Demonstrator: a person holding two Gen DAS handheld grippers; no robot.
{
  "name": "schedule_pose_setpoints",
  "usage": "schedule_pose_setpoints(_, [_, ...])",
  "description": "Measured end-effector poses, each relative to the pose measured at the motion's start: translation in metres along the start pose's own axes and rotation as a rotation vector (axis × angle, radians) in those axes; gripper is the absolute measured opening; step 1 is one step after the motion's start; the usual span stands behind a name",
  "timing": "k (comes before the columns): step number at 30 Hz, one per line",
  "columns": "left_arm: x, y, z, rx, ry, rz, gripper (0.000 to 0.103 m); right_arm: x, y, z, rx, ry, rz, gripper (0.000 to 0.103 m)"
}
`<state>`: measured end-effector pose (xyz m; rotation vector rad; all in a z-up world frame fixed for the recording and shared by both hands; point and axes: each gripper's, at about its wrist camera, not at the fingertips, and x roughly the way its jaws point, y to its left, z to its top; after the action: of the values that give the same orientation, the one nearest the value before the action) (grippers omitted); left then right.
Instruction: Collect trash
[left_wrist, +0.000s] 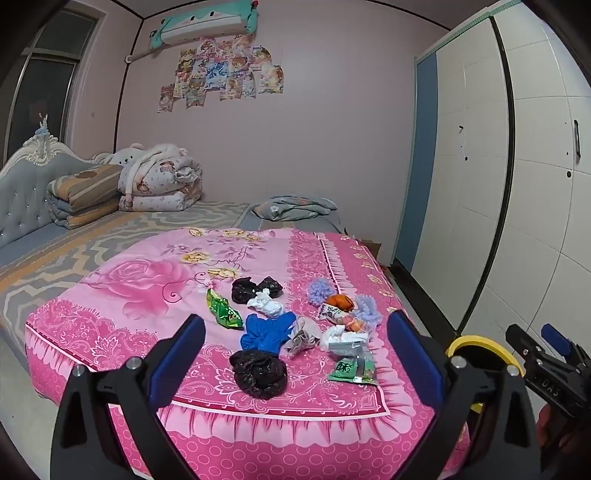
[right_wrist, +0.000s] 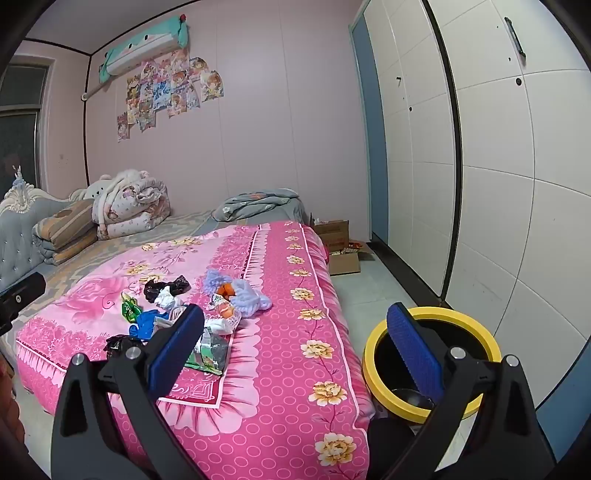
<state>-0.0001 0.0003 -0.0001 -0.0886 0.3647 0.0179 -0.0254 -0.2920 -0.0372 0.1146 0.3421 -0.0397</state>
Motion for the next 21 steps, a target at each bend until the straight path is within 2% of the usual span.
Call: schedule_pose_setpoints(21, [-0.0034,-0.0022,0.0072,0.002,-0.009,0.004,0.095,0.0003,0.0010,0.0012,0.002,0.007,0.001,0.095])
